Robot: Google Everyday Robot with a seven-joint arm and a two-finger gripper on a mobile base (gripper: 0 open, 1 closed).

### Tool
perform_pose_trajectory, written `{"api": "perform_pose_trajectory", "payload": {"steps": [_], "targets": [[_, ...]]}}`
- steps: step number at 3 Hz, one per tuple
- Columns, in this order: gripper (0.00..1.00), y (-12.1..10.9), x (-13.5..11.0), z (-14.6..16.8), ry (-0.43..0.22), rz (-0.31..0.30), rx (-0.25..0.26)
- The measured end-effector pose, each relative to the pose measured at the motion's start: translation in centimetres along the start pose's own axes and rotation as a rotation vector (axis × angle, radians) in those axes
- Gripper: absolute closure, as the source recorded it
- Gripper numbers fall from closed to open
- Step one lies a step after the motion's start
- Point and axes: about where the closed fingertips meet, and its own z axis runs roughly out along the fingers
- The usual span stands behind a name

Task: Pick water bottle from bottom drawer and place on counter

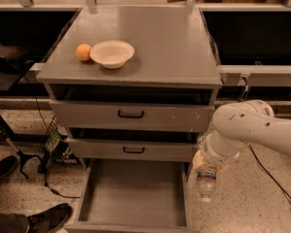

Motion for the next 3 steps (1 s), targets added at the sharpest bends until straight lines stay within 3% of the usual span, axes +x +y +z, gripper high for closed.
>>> {"api": "perform_pose_trajectory", "payload": {"steps": [1,3], "targets": [[1.0,0.9,0.5,-3.9,-0.089,-0.038,-0.06],[1.0,3.2,1.3,-19.8,-0.379,-0.131,-0.135]]}}
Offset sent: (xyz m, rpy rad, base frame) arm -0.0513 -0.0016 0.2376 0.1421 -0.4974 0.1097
